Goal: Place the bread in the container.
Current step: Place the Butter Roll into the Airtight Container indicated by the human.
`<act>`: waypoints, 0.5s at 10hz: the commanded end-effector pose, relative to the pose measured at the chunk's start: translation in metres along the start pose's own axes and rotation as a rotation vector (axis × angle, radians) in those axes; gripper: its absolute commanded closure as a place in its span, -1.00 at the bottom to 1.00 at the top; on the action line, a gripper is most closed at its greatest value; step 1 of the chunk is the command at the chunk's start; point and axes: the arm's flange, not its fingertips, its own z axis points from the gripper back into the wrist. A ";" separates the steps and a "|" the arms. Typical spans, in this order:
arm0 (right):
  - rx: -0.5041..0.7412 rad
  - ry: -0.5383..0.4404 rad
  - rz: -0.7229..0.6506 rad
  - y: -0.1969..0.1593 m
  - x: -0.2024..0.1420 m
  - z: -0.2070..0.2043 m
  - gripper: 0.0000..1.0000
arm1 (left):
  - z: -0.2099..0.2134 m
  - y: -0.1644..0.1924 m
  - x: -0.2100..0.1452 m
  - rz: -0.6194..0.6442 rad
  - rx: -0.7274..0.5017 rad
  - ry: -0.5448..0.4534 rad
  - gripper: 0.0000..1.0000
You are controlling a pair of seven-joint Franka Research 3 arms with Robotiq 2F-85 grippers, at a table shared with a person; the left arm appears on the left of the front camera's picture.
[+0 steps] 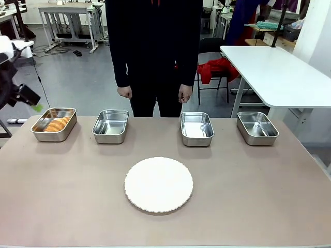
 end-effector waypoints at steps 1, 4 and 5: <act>-0.001 -0.003 0.003 0.001 0.002 0.000 -0.96 | 0.011 0.004 -0.022 0.011 -0.006 -0.003 -1.00; -0.001 -0.003 0.003 0.001 0.002 0.000 -0.96 | 0.008 0.004 -0.023 0.020 -0.011 0.003 -1.00; -0.001 -0.003 0.003 0.001 0.002 0.000 -0.96 | 0.008 0.004 -0.023 0.020 -0.011 0.003 -1.00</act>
